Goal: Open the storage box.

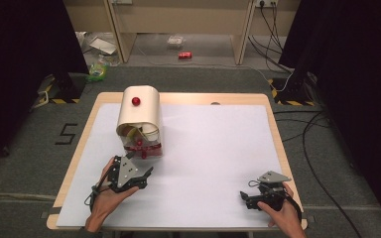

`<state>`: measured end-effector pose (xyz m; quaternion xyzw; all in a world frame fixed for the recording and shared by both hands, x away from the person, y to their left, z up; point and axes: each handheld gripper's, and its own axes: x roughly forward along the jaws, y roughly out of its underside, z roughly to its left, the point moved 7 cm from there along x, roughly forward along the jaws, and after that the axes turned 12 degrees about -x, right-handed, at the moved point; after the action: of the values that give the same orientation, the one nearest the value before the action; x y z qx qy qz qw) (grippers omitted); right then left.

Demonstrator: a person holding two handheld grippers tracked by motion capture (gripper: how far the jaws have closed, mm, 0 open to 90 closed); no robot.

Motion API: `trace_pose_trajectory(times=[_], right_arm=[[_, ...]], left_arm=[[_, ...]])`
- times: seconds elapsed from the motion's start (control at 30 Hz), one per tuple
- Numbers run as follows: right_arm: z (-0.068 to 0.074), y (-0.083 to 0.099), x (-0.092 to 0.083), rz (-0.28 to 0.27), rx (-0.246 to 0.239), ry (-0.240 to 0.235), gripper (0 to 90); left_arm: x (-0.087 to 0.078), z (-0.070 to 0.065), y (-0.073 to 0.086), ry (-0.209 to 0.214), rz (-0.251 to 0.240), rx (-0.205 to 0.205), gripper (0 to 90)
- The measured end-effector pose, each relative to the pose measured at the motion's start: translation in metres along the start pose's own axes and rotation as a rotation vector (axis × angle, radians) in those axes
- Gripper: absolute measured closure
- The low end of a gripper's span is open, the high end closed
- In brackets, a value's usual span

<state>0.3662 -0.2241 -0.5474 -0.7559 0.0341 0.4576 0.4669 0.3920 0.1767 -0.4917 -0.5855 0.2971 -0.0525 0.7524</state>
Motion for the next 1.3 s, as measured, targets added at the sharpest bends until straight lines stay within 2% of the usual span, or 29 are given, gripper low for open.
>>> trace_pose_trajectory(times=[0.4,0.63,0.87,1.13,1.23,1.3], right_arm=[[0.000,0.000,0.000,-0.001,-0.001,0.001,0.3],[0.000,0.000,0.000,0.000,0.000,0.000,0.3],[0.000,0.000,0.000,0.000,0.000,0.000,0.3],[0.000,0.000,0.000,0.000,-0.002,0.001,0.3],[0.000,0.000,0.000,0.000,-0.001,0.001,0.3],[0.000,0.000,0.000,0.000,-0.002,0.001,0.3]], left_arm=[[0.011,0.005,-0.002,-0.027,0.010,0.043,22.1],[0.016,0.004,0.000,-0.046,0.029,0.092,22.1],[0.016,0.003,0.000,-0.054,0.032,0.115,22.1],[0.018,0.001,0.002,-0.074,0.040,0.172,21.9],[0.018,0.001,0.002,-0.074,0.038,0.180,21.8],[0.019,0.000,0.001,-0.078,0.044,0.208,22.3]])
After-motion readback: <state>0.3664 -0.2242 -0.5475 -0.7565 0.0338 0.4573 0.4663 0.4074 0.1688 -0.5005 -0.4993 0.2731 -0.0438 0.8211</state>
